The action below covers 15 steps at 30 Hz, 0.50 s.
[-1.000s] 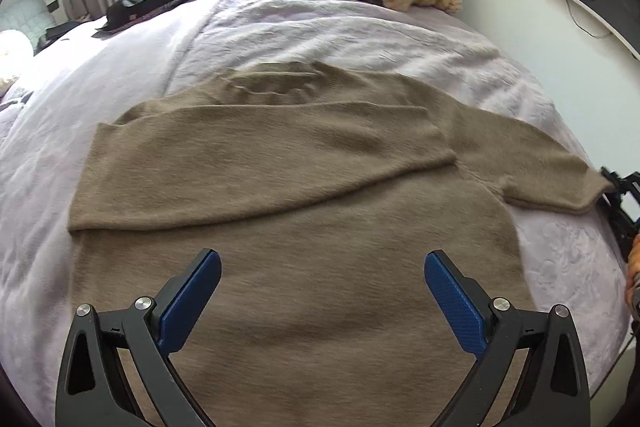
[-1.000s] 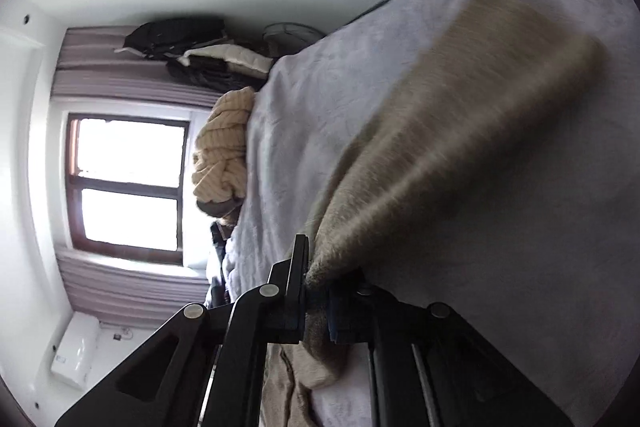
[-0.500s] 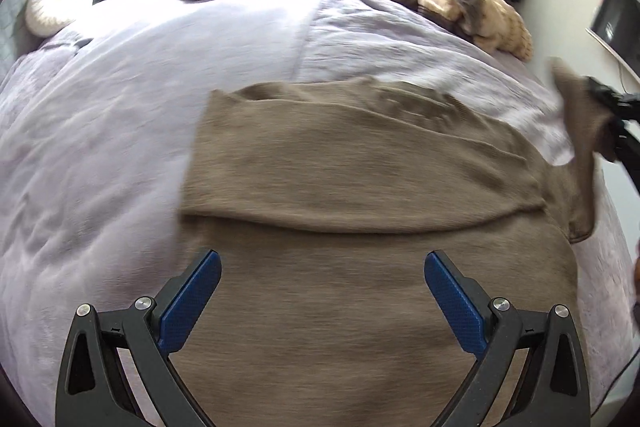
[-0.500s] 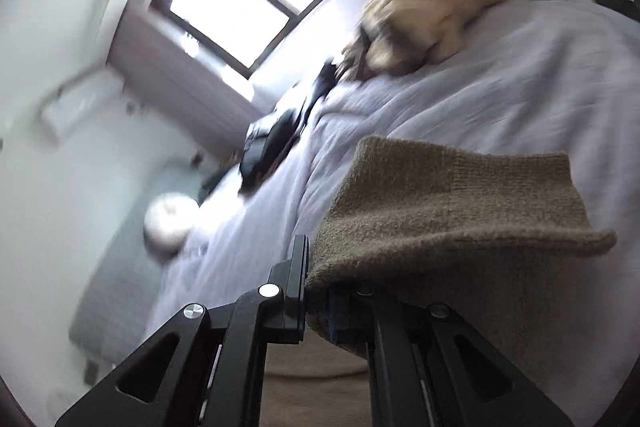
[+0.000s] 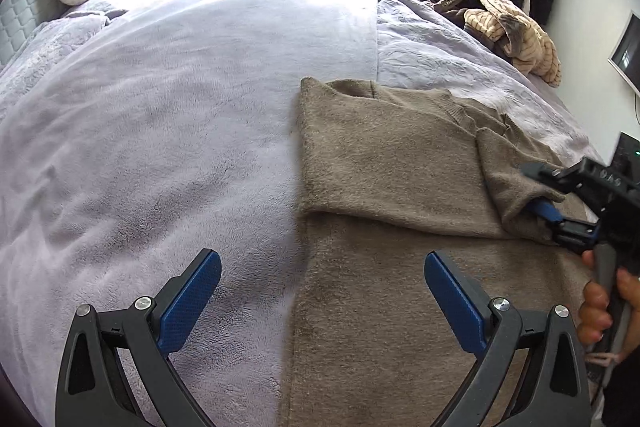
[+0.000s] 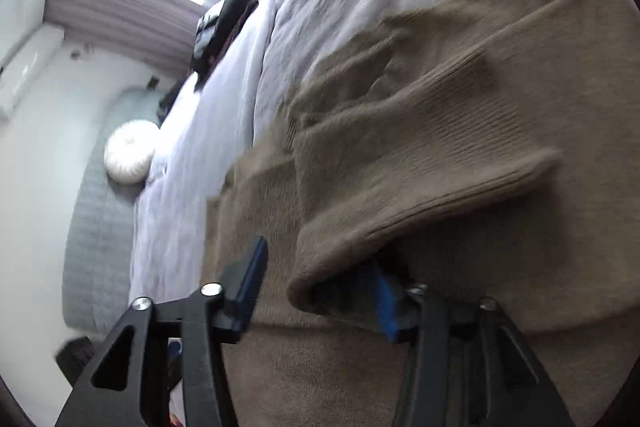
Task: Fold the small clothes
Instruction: 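Fold the held sleeve across the sweater body and open the right tool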
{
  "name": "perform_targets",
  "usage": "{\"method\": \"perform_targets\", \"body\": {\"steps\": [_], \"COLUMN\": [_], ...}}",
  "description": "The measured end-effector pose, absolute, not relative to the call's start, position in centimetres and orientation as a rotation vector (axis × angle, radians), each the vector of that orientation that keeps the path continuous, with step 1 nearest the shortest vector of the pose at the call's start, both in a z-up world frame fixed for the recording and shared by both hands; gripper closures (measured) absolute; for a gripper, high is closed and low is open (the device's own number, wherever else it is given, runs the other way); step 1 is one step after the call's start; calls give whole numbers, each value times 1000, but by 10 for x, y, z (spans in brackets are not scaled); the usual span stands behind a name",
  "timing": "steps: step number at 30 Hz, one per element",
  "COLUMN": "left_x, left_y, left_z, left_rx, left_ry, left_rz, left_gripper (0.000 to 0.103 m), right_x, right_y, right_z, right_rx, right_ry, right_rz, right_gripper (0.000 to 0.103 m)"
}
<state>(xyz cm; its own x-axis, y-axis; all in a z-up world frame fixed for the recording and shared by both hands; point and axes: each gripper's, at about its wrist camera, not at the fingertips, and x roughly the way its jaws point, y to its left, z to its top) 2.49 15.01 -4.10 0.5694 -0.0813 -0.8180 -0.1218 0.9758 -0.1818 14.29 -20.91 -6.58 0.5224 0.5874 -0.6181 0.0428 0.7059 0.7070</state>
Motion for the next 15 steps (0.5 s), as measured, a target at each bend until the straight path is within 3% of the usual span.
{"method": "perform_targets", "body": {"steps": [2,3,4,5,11,15], "left_x": [24,23,21,20,13,11], "left_y": [152,153,155,157,172,179], "left_z": [-43,-43,-43,-43,-42,-41], "left_rx": [-242,-249,-256,-260,-249,-255], "left_ry": [965,964,963,961,956,958], "left_rz": [19,18,18,18,48,67], "left_gripper": [1,1,1,1,1,1], "right_x": [144,145,149,152,141,121], "right_y": [-219,-216,-207,-197,-85,-33], "right_z": [-66,-65,-60,-55,-25,-48], "right_rx": [775,778,742,694,174,-108], "right_ry": [960,952,946,942,926,1015], "right_rz": [328,313,309,321,529,567], "right_gripper": [50,75,91,95,94,82]}}
